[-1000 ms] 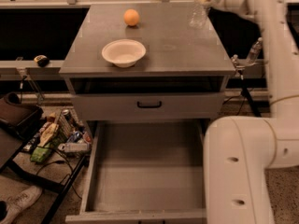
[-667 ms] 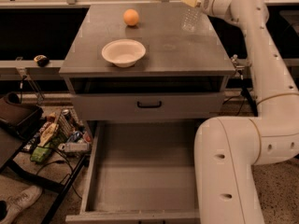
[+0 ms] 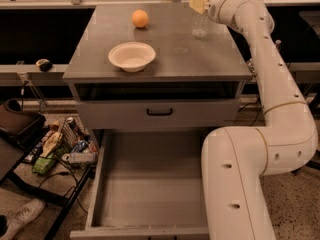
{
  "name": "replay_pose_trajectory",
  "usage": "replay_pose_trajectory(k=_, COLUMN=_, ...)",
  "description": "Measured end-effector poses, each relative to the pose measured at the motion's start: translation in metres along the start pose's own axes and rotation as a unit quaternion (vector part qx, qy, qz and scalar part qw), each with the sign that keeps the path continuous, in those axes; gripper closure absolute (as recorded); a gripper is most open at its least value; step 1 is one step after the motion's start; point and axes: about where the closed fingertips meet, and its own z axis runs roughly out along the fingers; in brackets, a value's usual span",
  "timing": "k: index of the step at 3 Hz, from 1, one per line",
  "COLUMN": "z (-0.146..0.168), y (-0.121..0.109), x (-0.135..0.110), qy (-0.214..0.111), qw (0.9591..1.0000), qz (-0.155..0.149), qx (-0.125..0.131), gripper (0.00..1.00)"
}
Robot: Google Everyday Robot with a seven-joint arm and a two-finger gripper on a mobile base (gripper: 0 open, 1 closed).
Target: Pick water bottle from middle drawer and place on counter
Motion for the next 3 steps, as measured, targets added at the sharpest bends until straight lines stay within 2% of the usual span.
replay_pose_trajectory(k=1, z=0.0060, y=0.0035, x=0.0207, qy=0.028, qw=0.9989, qz=-0.038, qx=-0.003, gripper=1.00)
replay_pose_trajectory(k=2, z=0.0082, y=0.0054, x=0.0199, qy=0.034, qw=0.9985, qz=-0.042, qx=-0.004, gripper=1.00)
replay_pose_trajectory(k=3, z=0.0053, y=0.0083, x=0.0150, qy=0.034, qw=0.9985, qz=-0.042, qx=-0.004, gripper=0.84)
